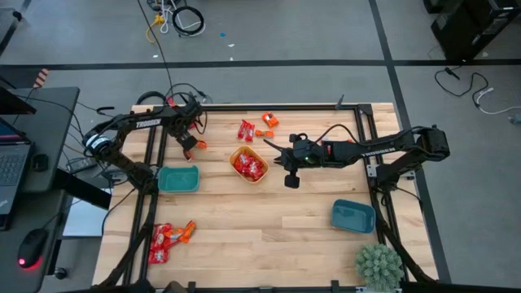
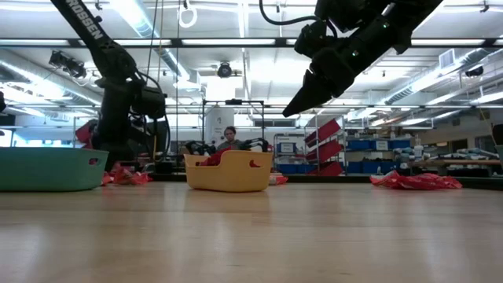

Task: Sort candy
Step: Put the red candy into the yellow bin

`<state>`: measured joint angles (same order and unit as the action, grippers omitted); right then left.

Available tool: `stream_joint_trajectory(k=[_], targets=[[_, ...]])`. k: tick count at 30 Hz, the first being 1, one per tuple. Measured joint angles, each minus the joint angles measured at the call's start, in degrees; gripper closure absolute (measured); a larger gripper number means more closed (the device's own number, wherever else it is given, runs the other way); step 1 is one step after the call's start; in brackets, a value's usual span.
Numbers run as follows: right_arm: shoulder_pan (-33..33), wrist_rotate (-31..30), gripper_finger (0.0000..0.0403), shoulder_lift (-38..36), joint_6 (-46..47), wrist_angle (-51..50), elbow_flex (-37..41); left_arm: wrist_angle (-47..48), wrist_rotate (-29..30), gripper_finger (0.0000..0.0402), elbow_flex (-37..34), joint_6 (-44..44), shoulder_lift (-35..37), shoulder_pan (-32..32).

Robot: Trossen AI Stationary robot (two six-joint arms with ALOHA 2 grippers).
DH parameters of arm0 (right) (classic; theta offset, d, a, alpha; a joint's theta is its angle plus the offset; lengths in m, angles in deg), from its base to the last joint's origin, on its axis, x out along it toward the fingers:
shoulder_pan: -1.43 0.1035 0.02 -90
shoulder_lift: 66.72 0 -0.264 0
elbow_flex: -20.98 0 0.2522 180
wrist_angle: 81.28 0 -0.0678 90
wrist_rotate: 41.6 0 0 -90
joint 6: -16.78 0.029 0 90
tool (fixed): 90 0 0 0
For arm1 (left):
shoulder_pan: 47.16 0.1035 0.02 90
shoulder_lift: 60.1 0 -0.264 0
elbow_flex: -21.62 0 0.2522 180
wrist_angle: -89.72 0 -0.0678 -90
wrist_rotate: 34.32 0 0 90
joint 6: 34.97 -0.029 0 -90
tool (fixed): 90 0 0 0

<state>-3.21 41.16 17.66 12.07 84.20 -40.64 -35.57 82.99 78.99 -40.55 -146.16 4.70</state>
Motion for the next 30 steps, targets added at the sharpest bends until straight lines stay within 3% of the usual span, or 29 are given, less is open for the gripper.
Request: stream_joint_trajectory(k=[16,30], targets=[[0.00,-0.02,0.0380,-0.02,-0.29,1.11,-0.02,0.03,-1.66,0.0227,0.22,1.99,-2.43,-0.22],[0.00,-0.04,0.0381,-0.04,-1.53,2.43,-0.02,0.66,-4.44,0.0271,3.22,7.57,-6.62,-0.07]])
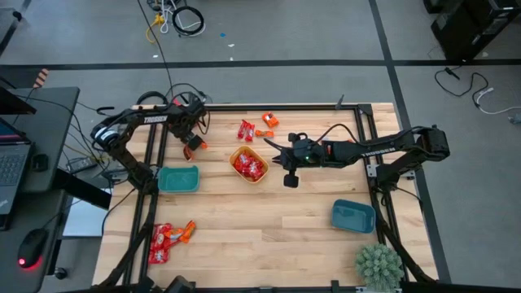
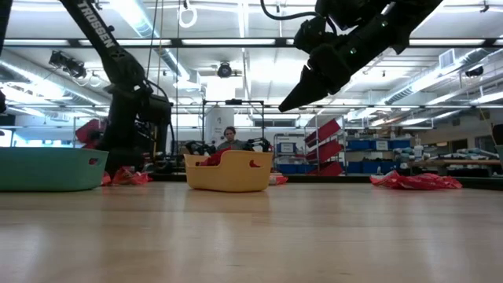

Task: Sort candy
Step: Put the red candy into the yellow bin

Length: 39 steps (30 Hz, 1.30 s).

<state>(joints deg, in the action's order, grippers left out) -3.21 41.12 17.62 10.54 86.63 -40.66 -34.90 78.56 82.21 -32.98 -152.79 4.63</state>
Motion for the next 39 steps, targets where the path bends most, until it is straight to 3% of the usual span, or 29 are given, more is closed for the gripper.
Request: stream_joint_trajectory(k=[6,12,18,26,30,39], targets=[[0.01,0.00,0.0387,0.00,-0.02,-0.01,0.00,2.80,0.00,0.0308,2.68,-0.24,-3.02,-0.04],[0.00,-0.02,0.0391,0.00,0.00,-0.02,0.00,3.25,0.16,0.0387,5.12,-4.61,-5.25,-0.02],[0.00,-0.02,0.0390,0.00,-0.20,-0.02,0.00,3.05,0.79,0.0399,7.89,-6.28,-5.33,-0.09],[0.01,-0.02,0.0397,0.00,-0.39,-0.15,0.00,7.07,0.72,0.0400,12.36,-7.25,-5.24,-1.90],[0.01,-0.03,0.0396,0.00,-0.07,-0.15,0.00,7.39,3.60,0.0393,12.89,-6.02,-5.24,-1.58],[0.07,-0.04,0.0374,0.00,0.02,-0.44,0.00,7.27,3.15,0.0294,11.53,-8.85,-5.79,-0.13]])
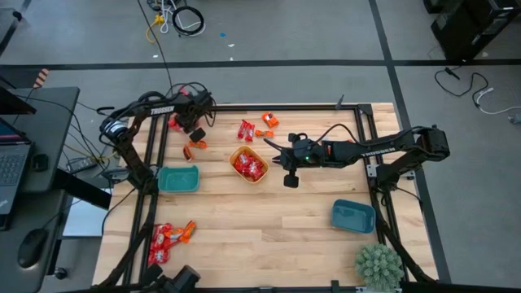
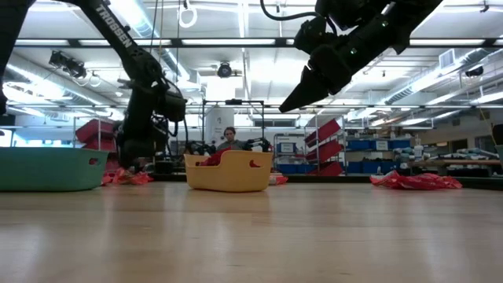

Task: Sort candy
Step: Put the red candy into the yellow bin

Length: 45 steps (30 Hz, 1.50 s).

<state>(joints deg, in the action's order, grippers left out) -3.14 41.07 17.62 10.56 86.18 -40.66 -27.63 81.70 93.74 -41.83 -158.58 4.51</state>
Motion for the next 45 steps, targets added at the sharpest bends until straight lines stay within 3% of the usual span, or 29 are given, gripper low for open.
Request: stream_joint_trajectory(k=[4,8,26,30,37,45], targets=[[0.00,0.00,0.0371,0.00,0.00,-0.01,0.00,-2.16,0.83,0.0243,-1.81,-0.34,-1.60,0.12],[0.00,0.00,0.0373,0.00,0.02,-0.01,0.00,-3.71,4.02,0.0219,-1.92,-0.30,-2.49,-0.04],[0.01,-0.01,0.0380,0.00,0.04,-0.04,0.00,0.41,3.51,0.0218,2.77,-0.23,-2.60,-0.90],[0.04,-0.02,0.0380,0.00,0.04,-0.04,0.00,1.14,5.85,0.0250,4.82,1.17,-2.60,-0.38],[0.07,0.00,0.0380,0.00,0.04,-0.04,0.00,1.91,6.36,0.0386,4.88,1.20,-5.14,2.95],[0.11,0.00,0.0380,0.00,0.03,-0.04,0.00,2.17,7.16,0.0398,5.25,-0.64,-10.32,1.26]])
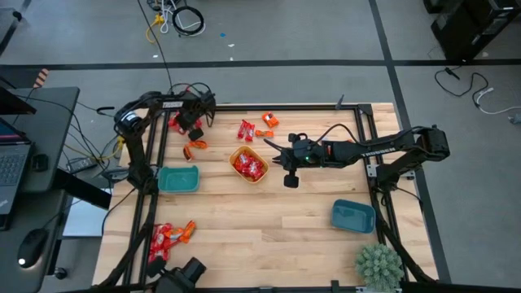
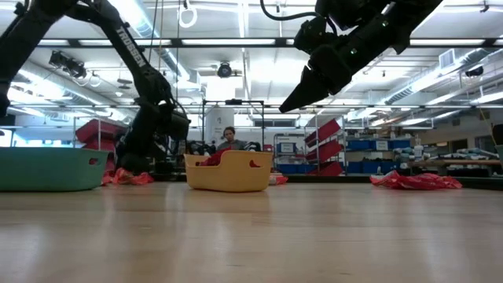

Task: Sort candy
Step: Put the red candy into the yellow bin

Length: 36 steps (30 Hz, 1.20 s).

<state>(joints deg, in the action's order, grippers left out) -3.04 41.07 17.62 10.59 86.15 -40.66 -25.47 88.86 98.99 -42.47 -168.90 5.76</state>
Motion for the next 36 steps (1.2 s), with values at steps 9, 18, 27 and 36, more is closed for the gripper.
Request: stream_joint_trajectory(k=[9,18,27,36], targets=[[-0.02,0.00,0.0380,0.00,-0.32,-0.02,0.00,0.22,-1.46,0.0400,0.02,0.46,0.07,-8.10],[0.00,0.00,0.0380,0.00,-0.45,-0.21,0.00,2.52,-9.07,0.0401,3.39,0.49,5.99,-16.03],[0.00,0.00,0.0365,0.00,-0.03,-1.27,-0.02,2.55,-22.14,0.0369,3.12,6.31,9.65,-13.92],[0.00,0.00,0.0350,0.00,0.10,-1.29,-0.02,-2.41,-20.59,0.0261,-0.48,6.71,7.38,-12.89]])
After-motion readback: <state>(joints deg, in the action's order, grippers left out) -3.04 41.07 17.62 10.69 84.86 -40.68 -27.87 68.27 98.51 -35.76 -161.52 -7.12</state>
